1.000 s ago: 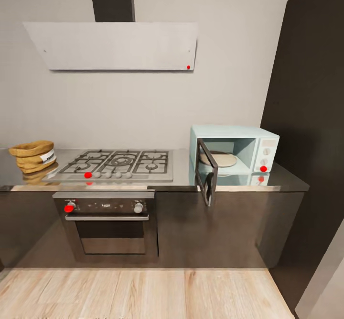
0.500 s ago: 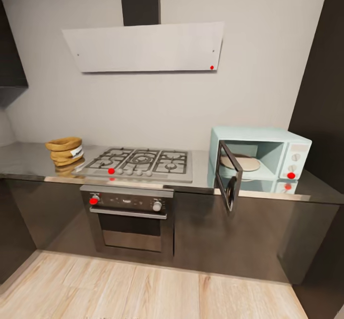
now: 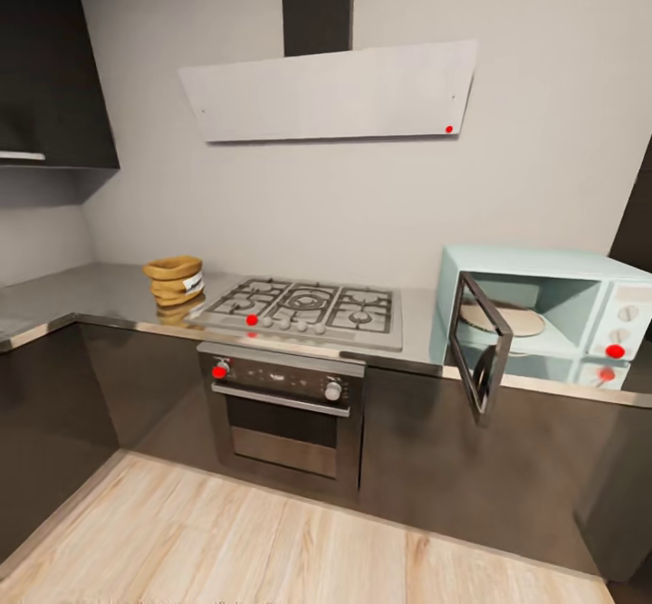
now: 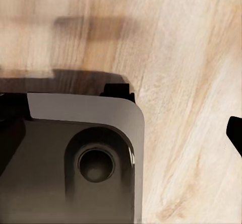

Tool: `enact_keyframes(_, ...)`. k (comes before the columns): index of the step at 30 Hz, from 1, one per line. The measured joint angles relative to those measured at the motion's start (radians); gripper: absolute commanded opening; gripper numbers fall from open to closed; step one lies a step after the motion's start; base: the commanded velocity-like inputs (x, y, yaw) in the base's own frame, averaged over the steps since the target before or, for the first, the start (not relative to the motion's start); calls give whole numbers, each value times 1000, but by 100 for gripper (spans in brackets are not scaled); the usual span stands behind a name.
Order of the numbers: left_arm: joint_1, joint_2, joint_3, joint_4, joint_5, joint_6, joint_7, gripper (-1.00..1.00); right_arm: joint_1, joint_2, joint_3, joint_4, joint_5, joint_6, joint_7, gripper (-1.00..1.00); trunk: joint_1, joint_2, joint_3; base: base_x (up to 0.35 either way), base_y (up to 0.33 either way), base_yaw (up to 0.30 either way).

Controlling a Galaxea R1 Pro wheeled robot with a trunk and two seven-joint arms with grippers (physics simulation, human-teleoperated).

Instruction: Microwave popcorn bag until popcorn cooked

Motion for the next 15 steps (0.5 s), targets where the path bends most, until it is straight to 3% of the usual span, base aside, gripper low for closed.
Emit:
enact_keyframes(4,0,-2,-1,0,20,0,0,100,3,0,-1,0,-1,-1,-2,100,0,0,2,0,0,268)
enact_keyframes(15,0,-2,0,0,22,0,0,100,3,0,-3,-1,-2,-1,-3,100,0,0,8,0,0,268)
